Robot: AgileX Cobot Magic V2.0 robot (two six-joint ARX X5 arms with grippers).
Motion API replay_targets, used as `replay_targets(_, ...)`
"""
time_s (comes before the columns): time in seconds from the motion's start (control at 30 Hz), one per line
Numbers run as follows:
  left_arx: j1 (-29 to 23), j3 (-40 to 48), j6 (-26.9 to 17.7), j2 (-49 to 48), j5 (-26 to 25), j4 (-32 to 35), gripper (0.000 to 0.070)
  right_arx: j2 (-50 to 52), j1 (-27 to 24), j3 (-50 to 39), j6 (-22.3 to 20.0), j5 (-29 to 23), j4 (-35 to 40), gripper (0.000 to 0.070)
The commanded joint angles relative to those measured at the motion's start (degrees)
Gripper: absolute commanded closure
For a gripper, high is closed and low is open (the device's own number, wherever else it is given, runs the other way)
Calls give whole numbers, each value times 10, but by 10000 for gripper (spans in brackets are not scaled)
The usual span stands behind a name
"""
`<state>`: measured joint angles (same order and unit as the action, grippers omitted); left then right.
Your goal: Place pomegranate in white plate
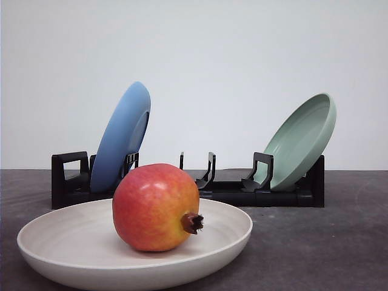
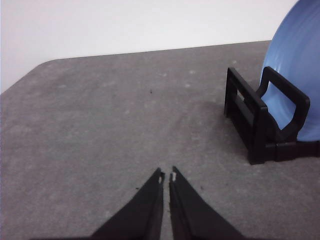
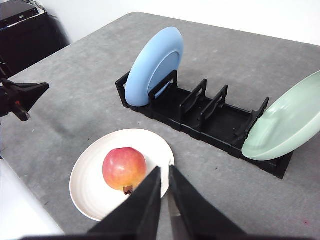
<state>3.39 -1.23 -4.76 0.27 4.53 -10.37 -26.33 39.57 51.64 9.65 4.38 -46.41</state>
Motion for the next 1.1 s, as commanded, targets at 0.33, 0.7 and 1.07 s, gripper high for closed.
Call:
replay_targets(0.33,-6,6,16,-1,0,-3,700,-1,3,6,2,0,6,678)
replay_targets(0.7,-18,6,16,-1,0,-3,700,-1,3,6,2,0,6,678)
replay_targets(1.07,-18,5,16,-1,0,-3,700,-1,3,6,2,0,6,678)
